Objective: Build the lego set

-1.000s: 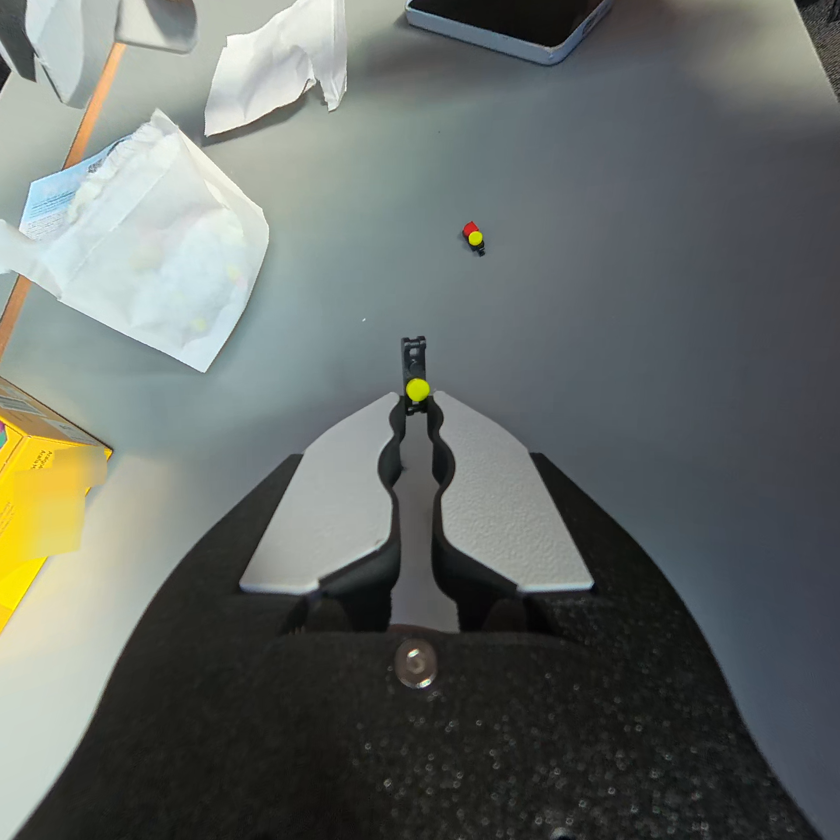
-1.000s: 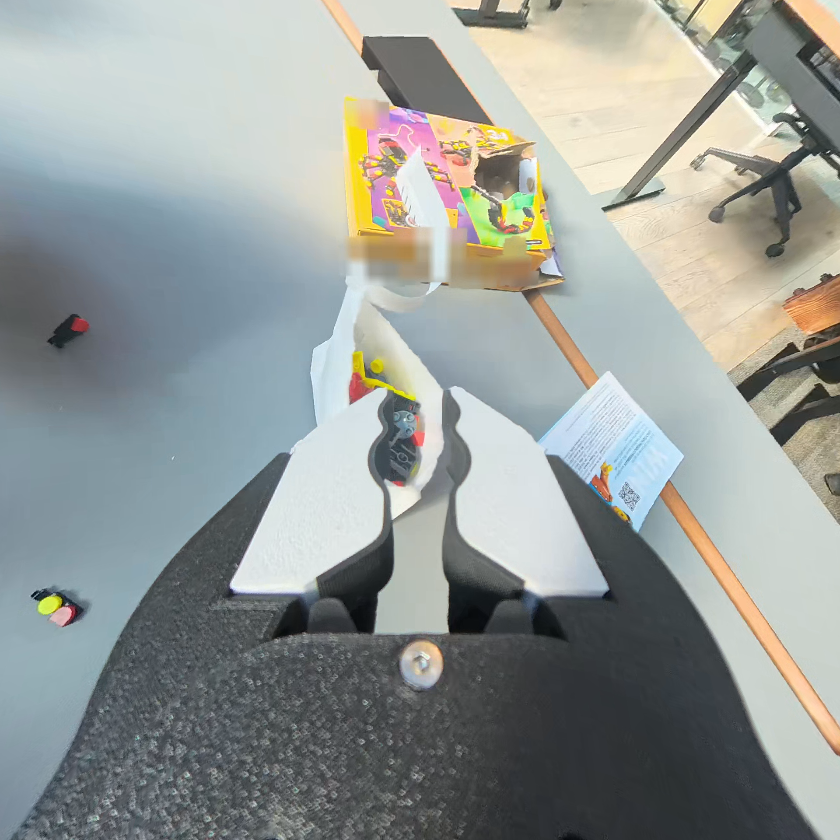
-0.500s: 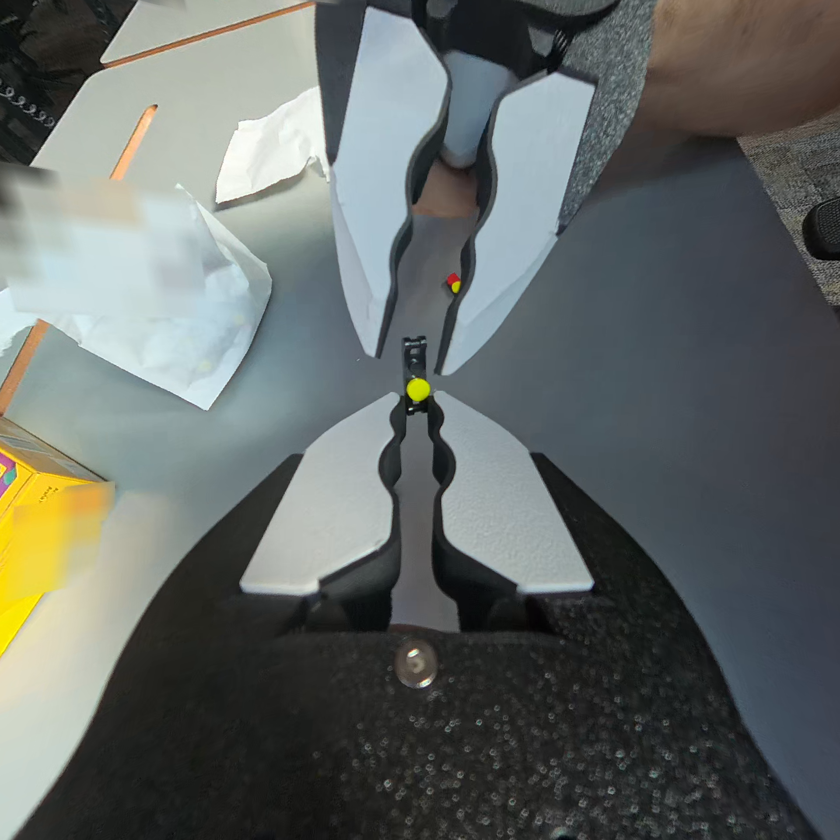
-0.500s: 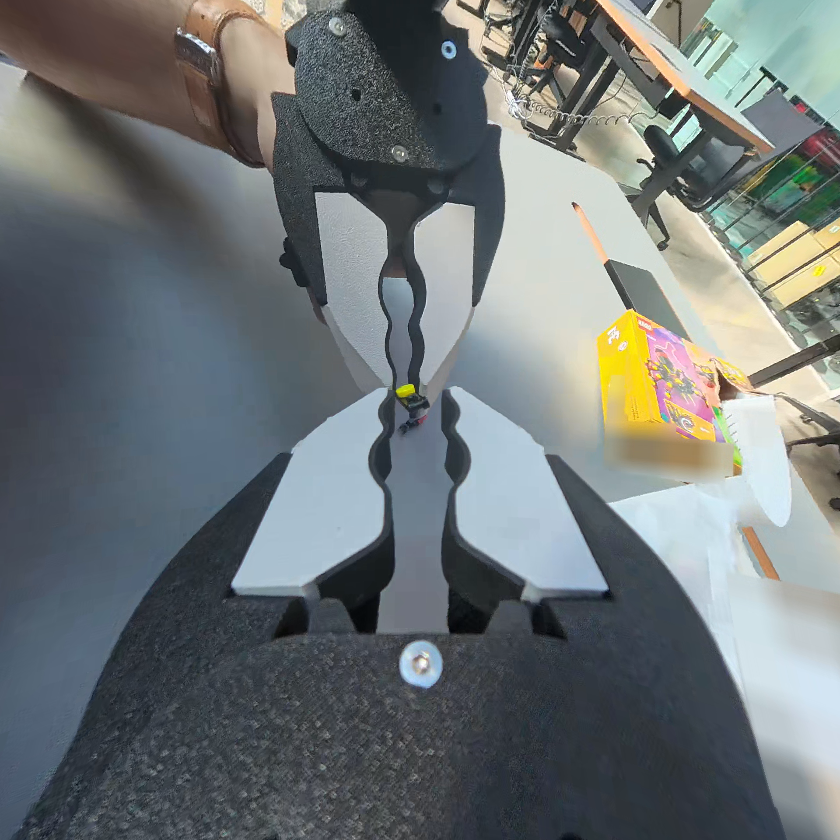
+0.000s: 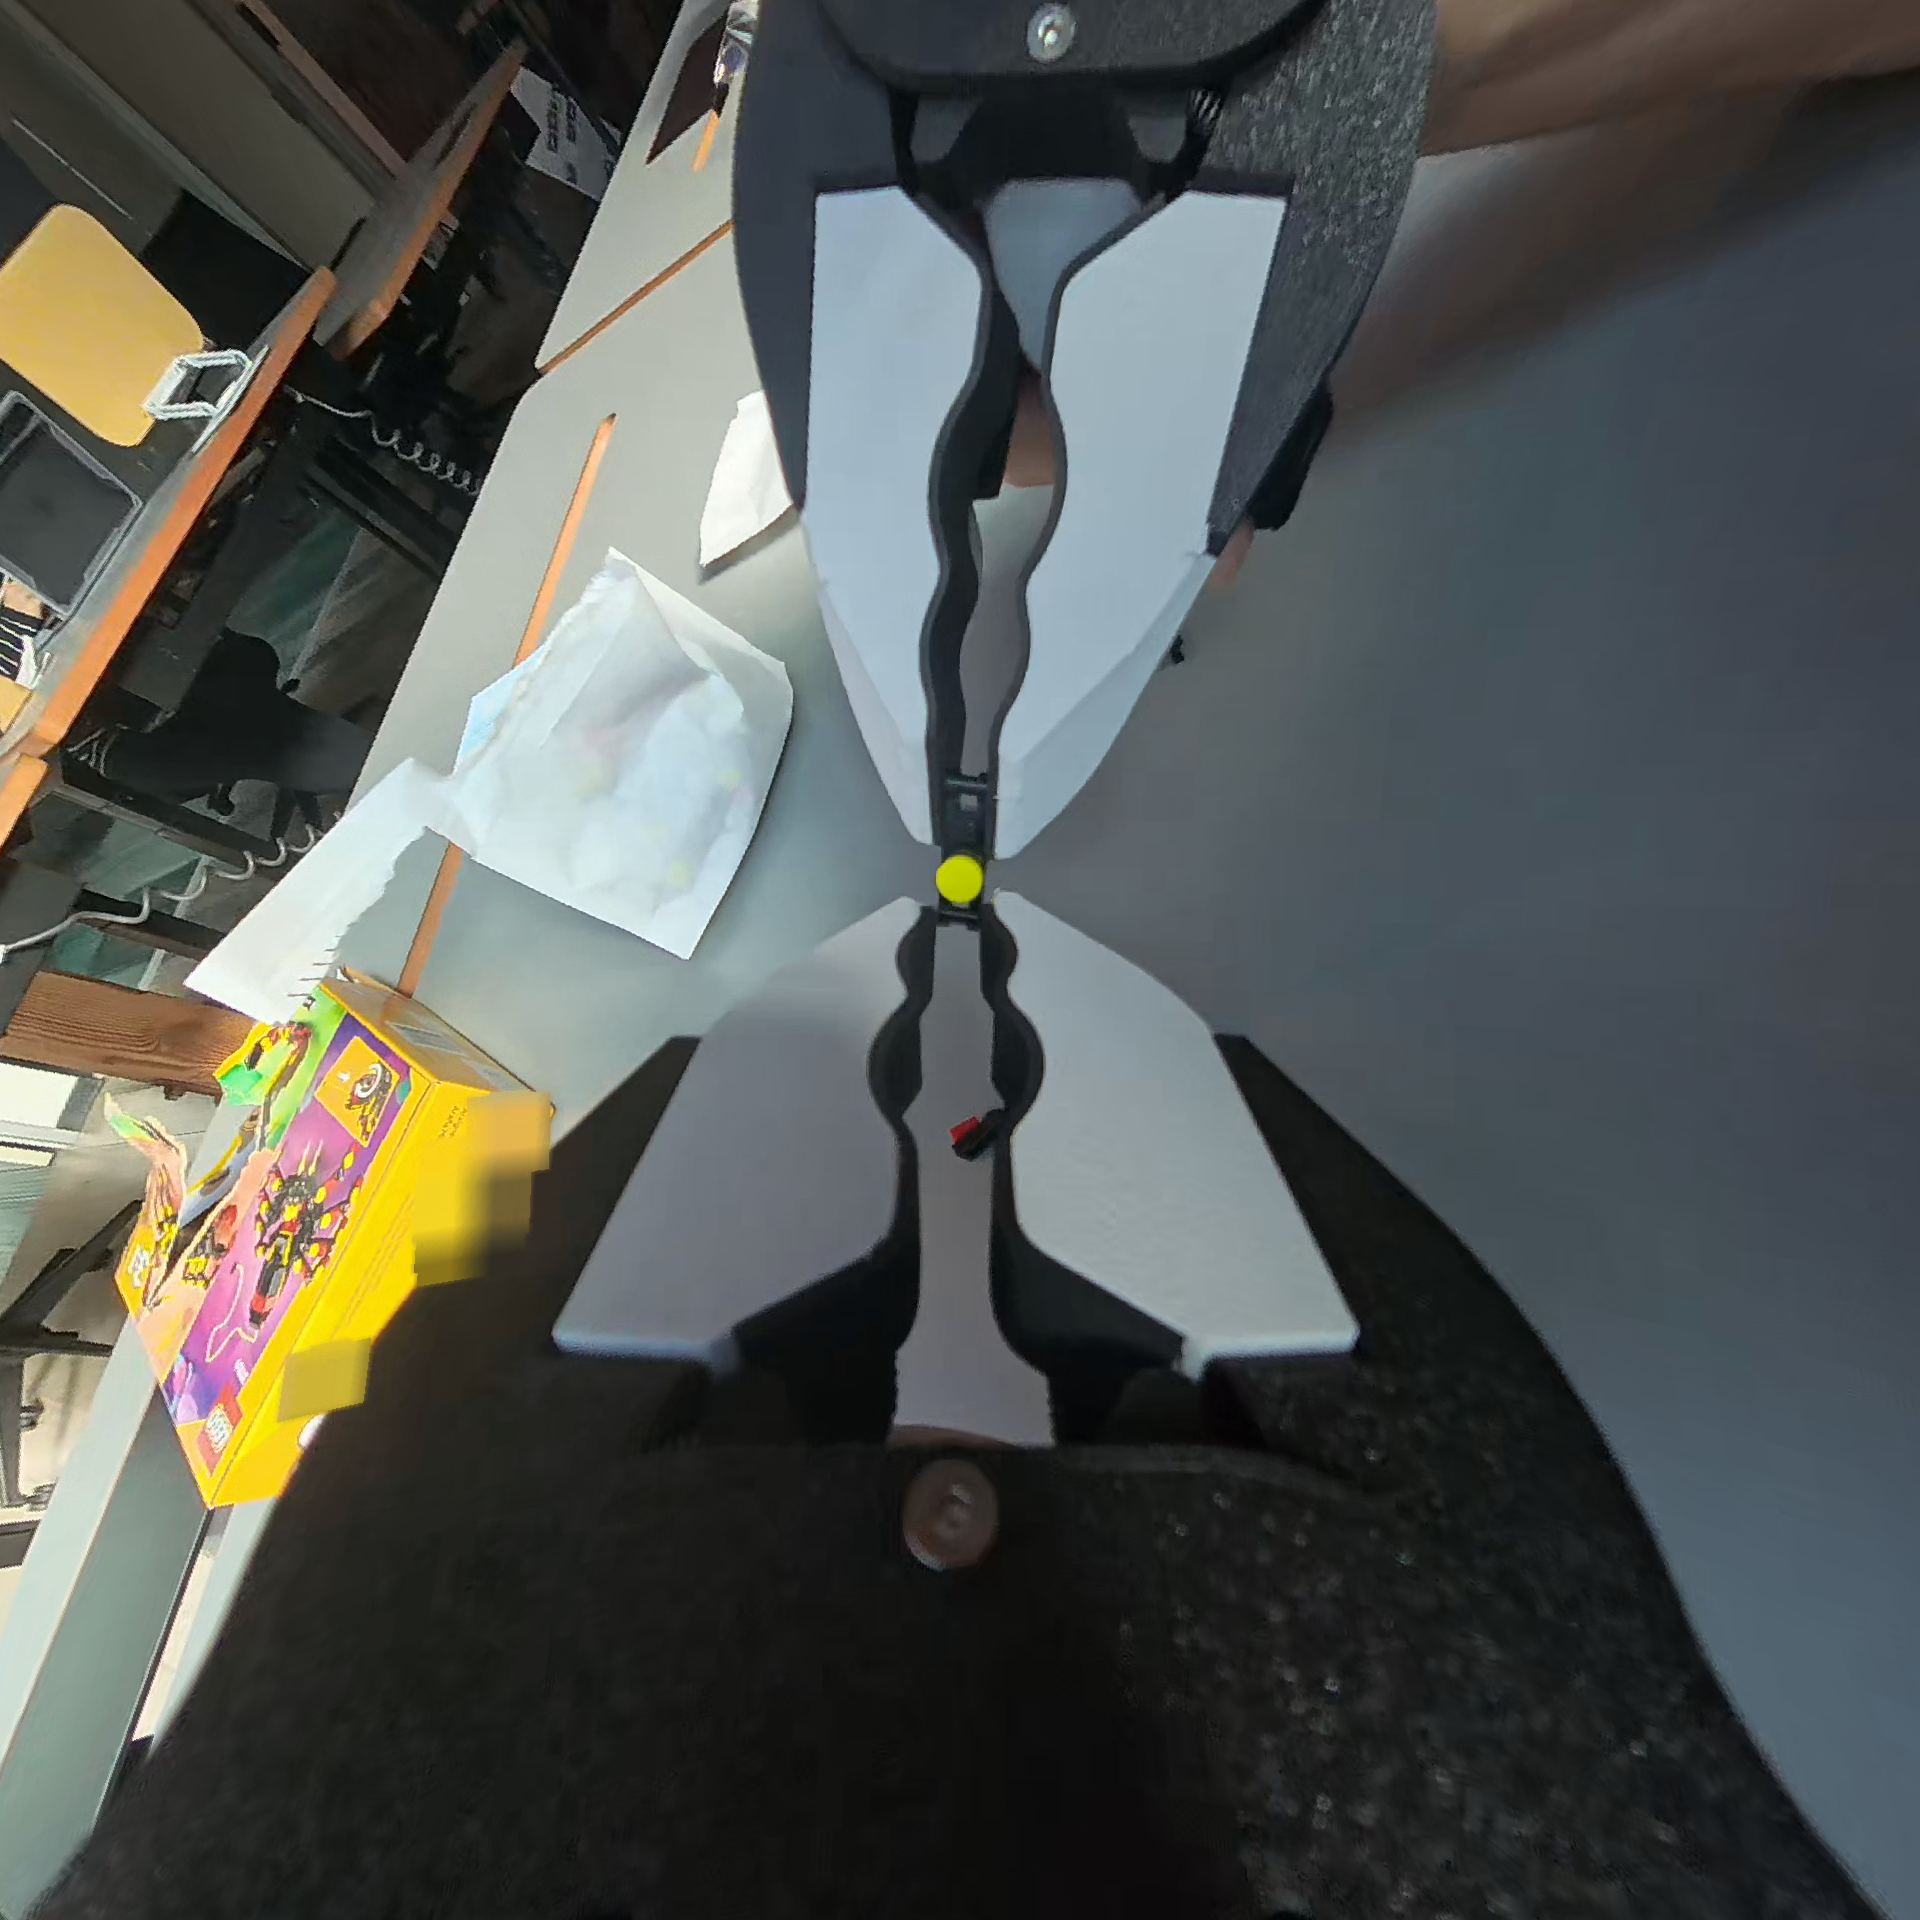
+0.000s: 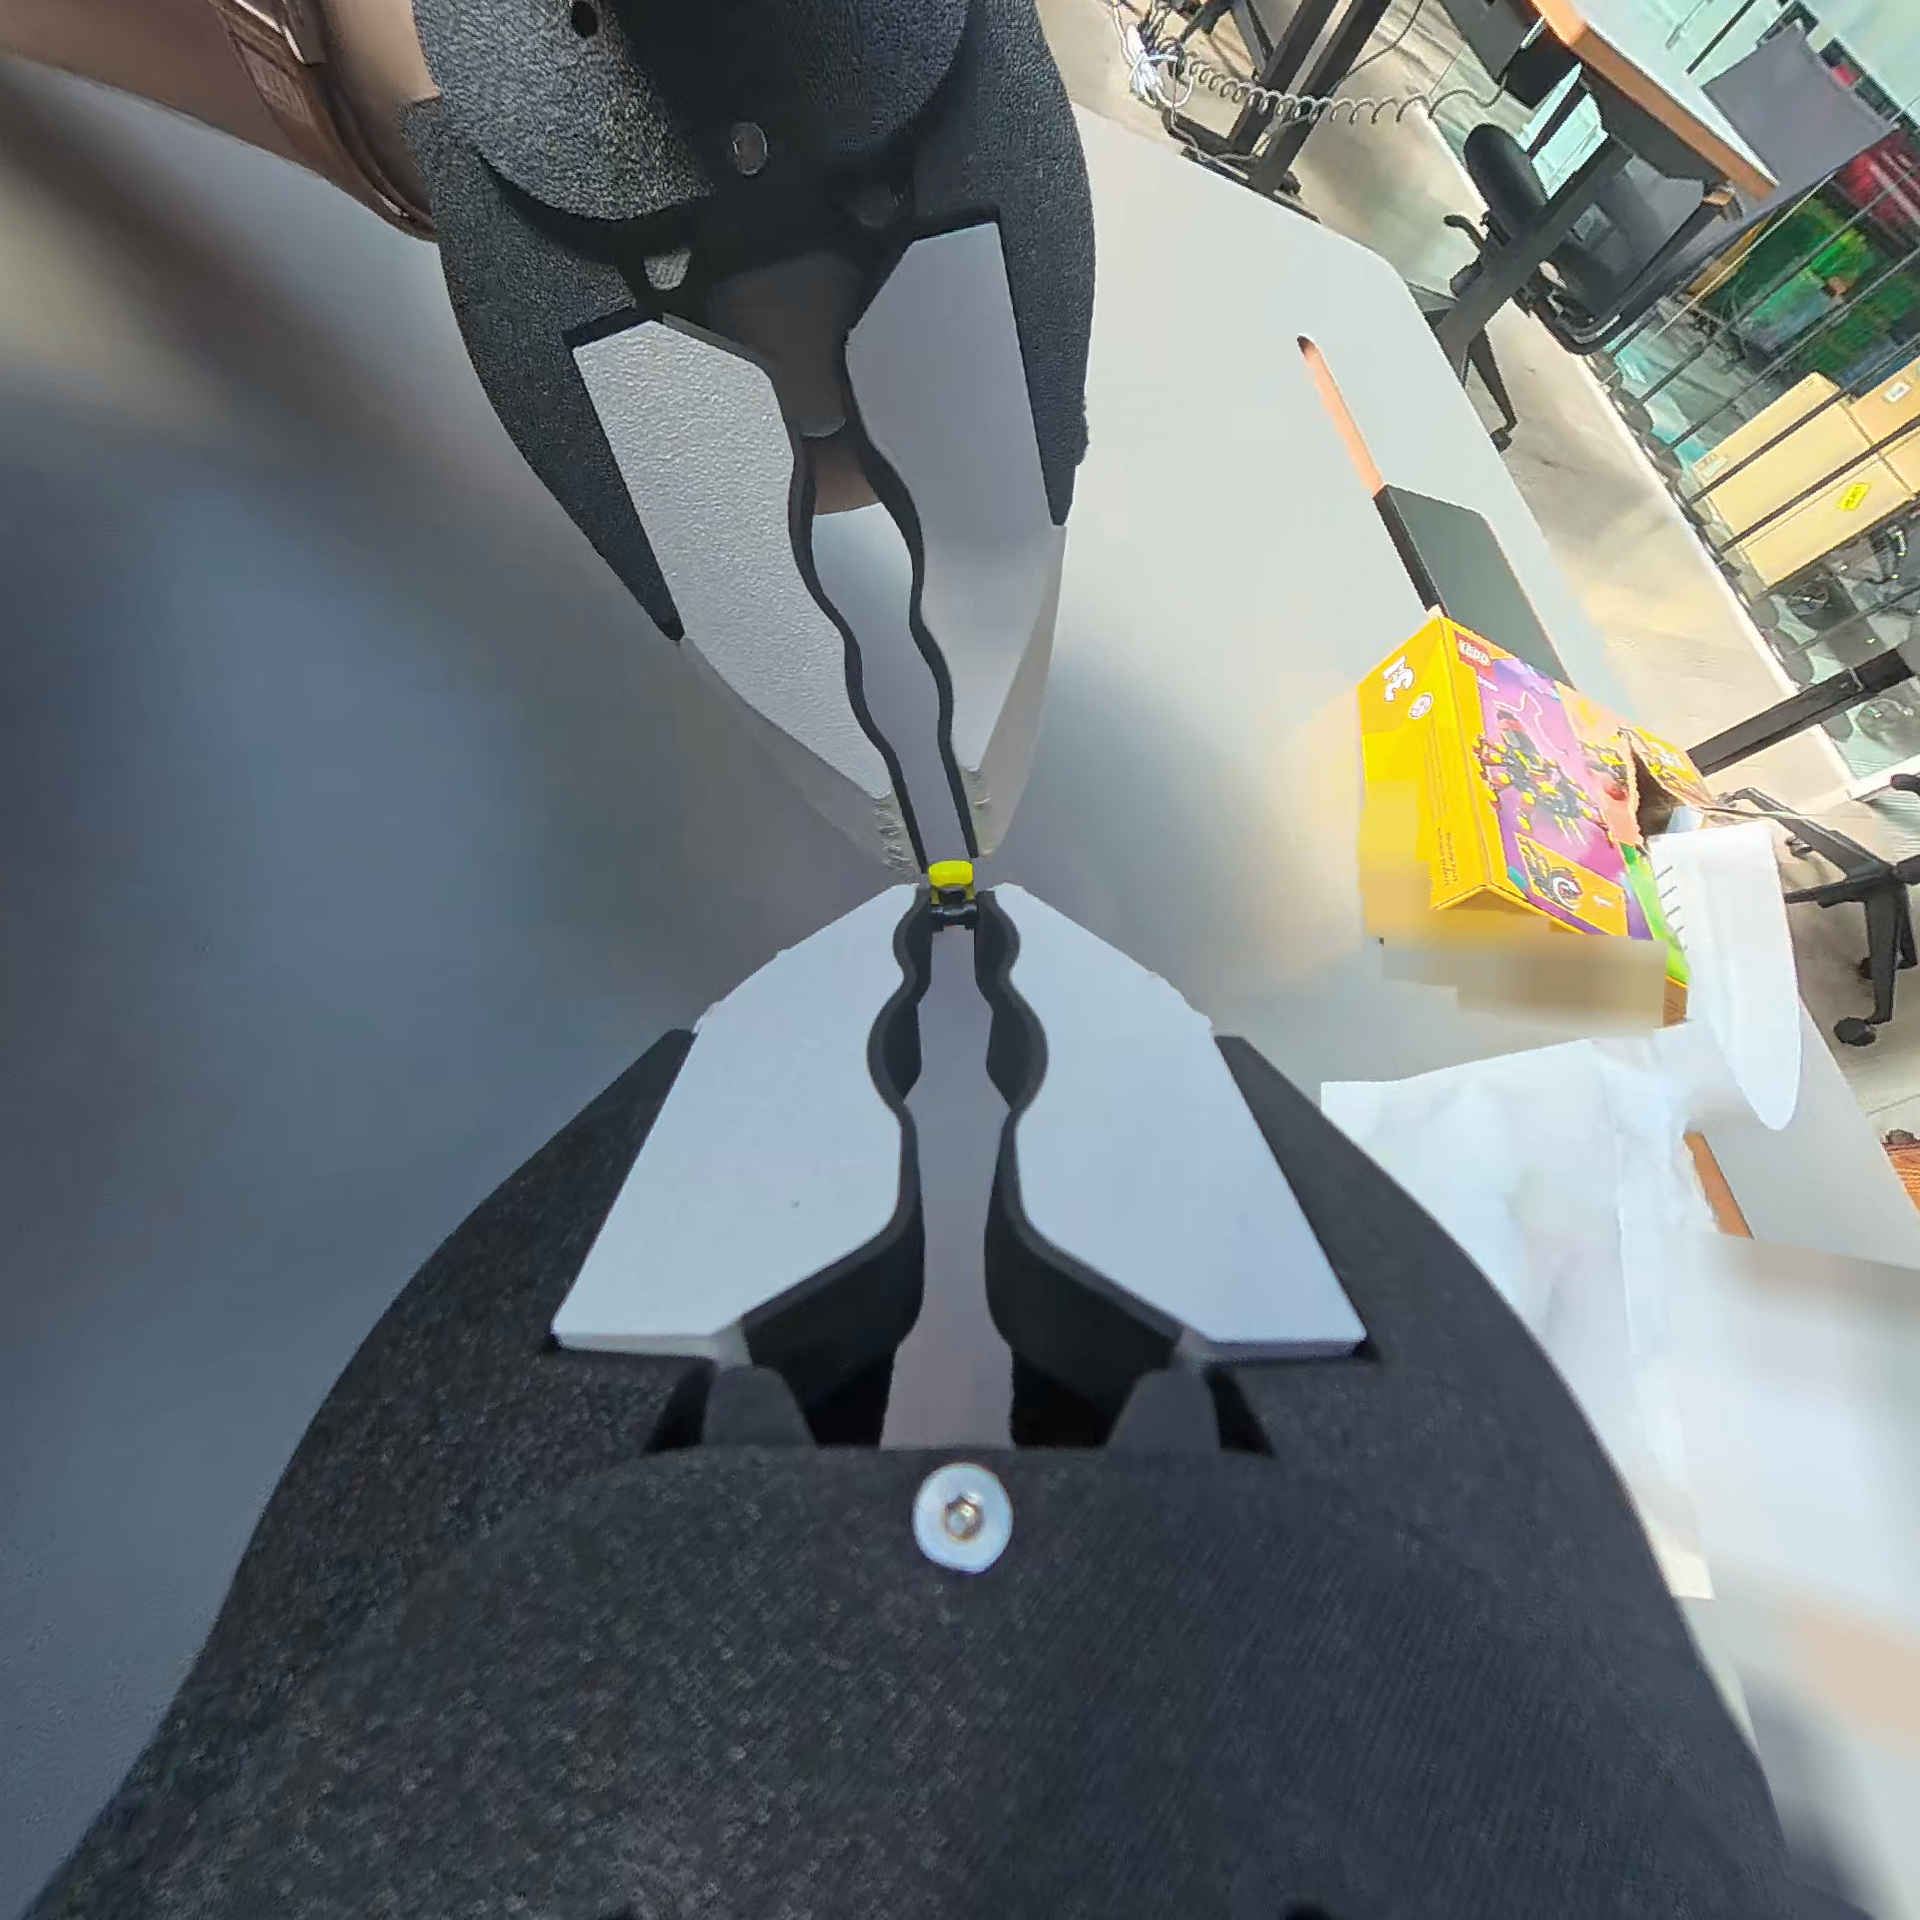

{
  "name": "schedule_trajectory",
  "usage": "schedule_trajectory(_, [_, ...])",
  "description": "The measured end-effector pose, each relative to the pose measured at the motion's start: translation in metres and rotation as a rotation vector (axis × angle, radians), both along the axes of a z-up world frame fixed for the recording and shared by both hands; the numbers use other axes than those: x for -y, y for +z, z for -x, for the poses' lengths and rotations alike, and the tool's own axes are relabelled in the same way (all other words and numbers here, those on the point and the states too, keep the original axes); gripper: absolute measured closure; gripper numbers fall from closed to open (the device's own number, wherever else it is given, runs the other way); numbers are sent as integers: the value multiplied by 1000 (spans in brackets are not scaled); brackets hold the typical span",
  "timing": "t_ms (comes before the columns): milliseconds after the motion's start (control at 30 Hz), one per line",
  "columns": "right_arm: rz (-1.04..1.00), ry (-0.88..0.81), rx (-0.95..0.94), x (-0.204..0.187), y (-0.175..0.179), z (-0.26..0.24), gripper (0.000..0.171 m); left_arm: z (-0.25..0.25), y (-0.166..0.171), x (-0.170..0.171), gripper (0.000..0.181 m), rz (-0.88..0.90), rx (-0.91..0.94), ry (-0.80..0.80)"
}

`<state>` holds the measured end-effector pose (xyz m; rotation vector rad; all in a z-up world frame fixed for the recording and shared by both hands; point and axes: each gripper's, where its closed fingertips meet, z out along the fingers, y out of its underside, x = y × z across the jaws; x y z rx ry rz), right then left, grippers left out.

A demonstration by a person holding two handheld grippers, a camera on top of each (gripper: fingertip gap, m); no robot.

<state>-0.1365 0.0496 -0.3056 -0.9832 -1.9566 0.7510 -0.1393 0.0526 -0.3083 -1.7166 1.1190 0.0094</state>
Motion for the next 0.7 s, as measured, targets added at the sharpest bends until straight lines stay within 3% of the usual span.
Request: schedule_trajectory(700, [-62,18,50,4,-11,1,163,-6,-8,3,174,19,-48,-37])
